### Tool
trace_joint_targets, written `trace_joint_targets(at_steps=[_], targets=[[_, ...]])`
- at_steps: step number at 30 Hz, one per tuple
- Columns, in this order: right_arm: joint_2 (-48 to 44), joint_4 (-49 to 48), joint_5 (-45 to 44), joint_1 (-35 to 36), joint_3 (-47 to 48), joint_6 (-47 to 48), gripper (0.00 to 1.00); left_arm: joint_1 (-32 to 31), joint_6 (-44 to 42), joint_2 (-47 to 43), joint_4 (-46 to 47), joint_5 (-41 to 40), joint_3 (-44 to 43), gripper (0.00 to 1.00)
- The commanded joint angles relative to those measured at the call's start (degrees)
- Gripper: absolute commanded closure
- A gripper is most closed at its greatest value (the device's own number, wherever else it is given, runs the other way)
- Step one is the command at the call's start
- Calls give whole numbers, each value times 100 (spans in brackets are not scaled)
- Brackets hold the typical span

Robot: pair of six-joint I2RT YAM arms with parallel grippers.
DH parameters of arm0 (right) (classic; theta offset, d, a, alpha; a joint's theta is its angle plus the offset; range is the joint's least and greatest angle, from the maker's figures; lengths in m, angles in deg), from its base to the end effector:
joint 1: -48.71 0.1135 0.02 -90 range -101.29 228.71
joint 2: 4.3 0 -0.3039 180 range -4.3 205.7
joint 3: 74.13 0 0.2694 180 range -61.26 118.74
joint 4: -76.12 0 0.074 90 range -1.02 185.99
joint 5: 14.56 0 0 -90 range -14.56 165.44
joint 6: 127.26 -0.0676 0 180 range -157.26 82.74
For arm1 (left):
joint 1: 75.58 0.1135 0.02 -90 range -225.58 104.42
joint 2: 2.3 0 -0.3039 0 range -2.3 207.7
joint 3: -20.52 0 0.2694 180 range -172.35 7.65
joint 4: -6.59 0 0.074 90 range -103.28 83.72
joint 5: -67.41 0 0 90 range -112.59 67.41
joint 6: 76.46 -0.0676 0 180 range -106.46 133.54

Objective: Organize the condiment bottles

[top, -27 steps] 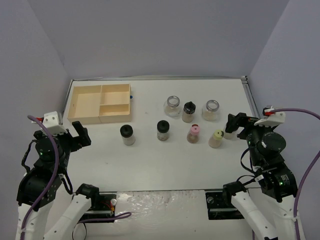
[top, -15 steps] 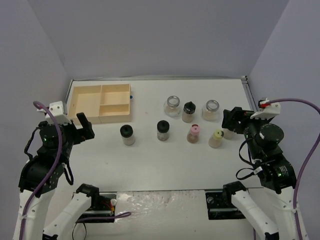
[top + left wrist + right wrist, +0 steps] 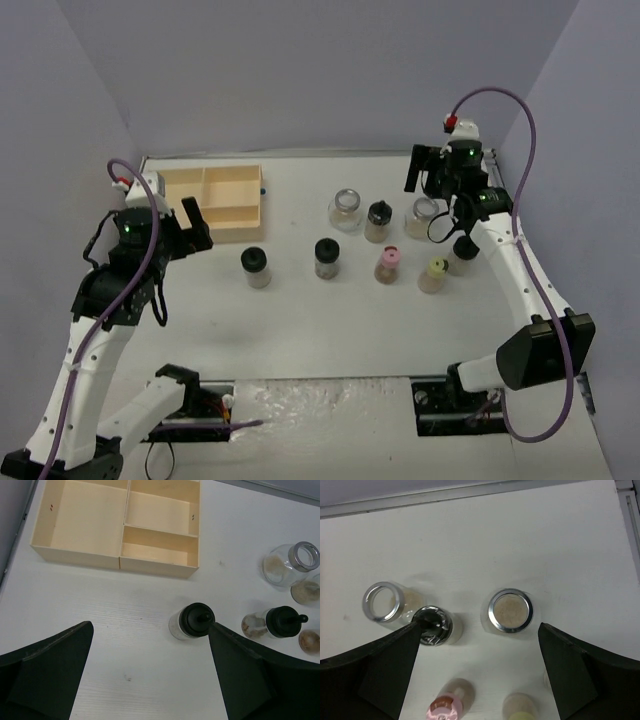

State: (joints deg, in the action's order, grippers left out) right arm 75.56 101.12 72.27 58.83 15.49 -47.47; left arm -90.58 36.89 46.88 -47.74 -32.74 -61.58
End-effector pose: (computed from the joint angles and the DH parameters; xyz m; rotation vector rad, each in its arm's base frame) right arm 0.3634 0.0611 0.4211 0.0404 1.8405 0.1980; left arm 0.1753 -0.0346 0.4386 -0.2590 1.9307 -0.2725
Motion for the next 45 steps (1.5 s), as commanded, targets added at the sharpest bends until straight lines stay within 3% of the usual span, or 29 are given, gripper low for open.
trace_joint_targets(at_steps=[1, 12, 23, 37, 39, 45], targets=[[925, -599, 694, -570, 415, -65, 0, -20, 207, 183, 606, 239, 5, 3], [2206, -737, 762, -625, 401, 611, 1, -20, -89, 291, 554, 94, 24, 3], [2346, -736, 587, -628, 128, 688, 15, -20, -111, 415, 652, 162, 109, 3], [2209, -701, 335, -634, -205, 820, 16, -20, -120, 435, 657, 207, 120, 3], [2209, -703, 335, -634, -195, 848, 24, -20, -111, 435, 657, 215, 120, 3], [2196, -699, 155, -630, -116, 905, 27, -20, -111, 423, 644, 259, 124, 3]])
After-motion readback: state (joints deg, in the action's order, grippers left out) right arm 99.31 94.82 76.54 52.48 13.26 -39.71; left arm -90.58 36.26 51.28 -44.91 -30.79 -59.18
